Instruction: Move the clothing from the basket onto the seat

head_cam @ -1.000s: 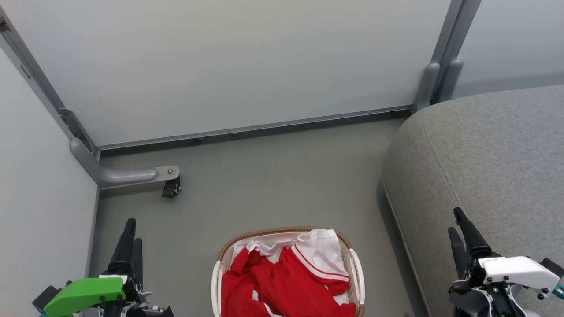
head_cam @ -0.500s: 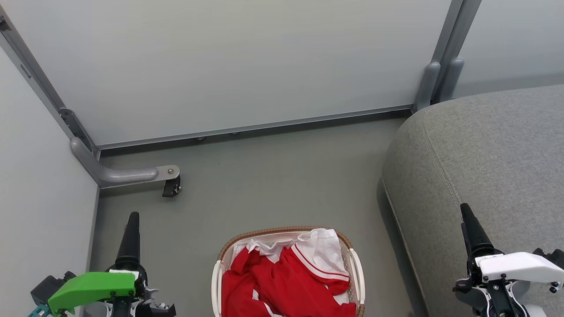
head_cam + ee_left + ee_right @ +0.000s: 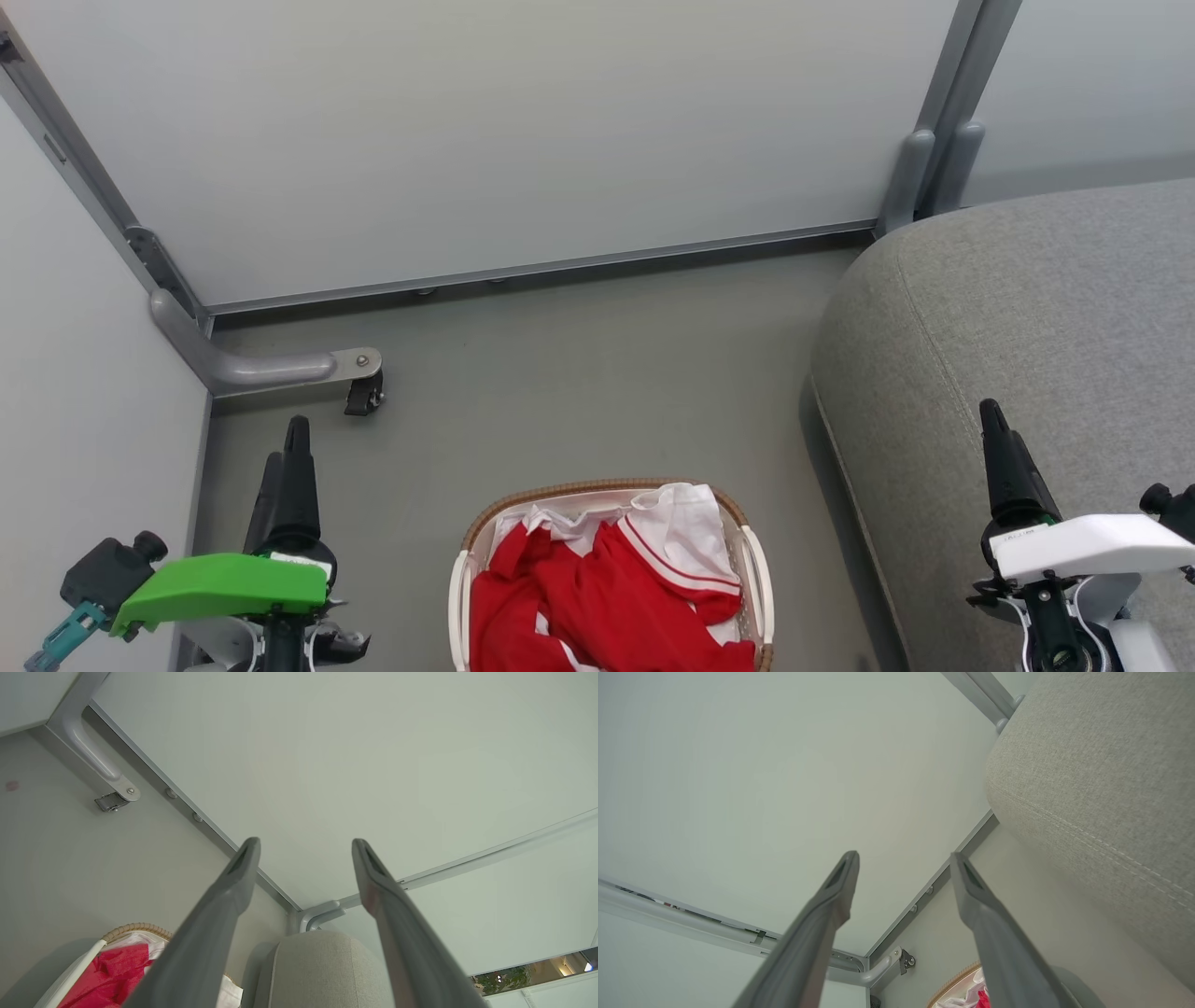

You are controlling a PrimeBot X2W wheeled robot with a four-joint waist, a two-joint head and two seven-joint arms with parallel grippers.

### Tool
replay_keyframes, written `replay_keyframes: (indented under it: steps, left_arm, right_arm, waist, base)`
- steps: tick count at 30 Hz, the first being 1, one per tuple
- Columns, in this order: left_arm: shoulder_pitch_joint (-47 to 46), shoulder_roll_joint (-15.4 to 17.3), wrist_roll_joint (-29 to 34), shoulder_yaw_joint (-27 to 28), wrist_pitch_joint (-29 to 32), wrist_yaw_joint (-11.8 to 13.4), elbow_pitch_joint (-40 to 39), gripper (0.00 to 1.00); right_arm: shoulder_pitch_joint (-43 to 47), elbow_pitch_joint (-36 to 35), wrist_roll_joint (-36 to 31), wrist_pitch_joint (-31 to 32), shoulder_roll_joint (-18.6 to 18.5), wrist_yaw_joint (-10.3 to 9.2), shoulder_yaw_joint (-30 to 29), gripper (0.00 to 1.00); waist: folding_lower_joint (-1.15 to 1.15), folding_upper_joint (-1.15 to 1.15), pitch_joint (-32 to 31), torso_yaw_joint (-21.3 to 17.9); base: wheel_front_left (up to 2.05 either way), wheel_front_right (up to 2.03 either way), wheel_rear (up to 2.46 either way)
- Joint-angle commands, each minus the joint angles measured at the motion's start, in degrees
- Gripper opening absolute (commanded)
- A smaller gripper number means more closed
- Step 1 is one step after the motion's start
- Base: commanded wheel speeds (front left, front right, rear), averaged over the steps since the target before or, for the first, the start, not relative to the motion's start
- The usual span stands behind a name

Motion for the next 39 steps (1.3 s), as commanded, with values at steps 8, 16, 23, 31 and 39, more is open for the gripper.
replay_keyframes:
  steps: [8,16,23,31,39]
  left_arm:
    - [-0.39,0.46,10.49,-1.83,-1.96,0.59,-2.34,1.00]
    - [0.69,0.52,17.55,-2.51,-3.34,1.52,-1.61,1.00]
    - [1.53,0.55,22.78,-3.12,-4.49,1.79,-0.28,1.00]
    - [2.15,0.61,27.35,-3.89,-5.72,1.91,1.41,1.00]
    - [2.36,0.65,30.79,-4.63,-6.92,1.87,2.53,1.00]
  right_arm:
    - [0.55,-2.72,-10.42,-2.11,-0.51,0.01,1.47,1.00]
    - [1.26,-1.59,-17.87,-3.54,-0.57,0.01,2.44,1.00]
    - [1.59,-0.31,-23.67,-4.70,-0.63,0.02,3.18,1.00]
    - [1.78,0.19,-29.35,-5.94,-0.69,0.01,3.92,1.00]
    - [2.00,0.06,-34.41,-7.13,-0.75,0.01,4.34,1.00]
  waist:
    - [0.00,0.00,-0.07,0.12]
    - [0.00,0.00,-0.25,0.21]
    - [0.00,0.00,-0.35,0.30]
    - [0.00,0.00,-0.36,0.38]
    - [0.00,0.00,-0.28,0.40]
  base:
    - [0.00,0.00,0.00]
    - [0.00,0.00,0.00]
    - [0.00,0.00,0.00]
    - [0.00,0.00,0.00]
    - [0.00,0.00,0.00]
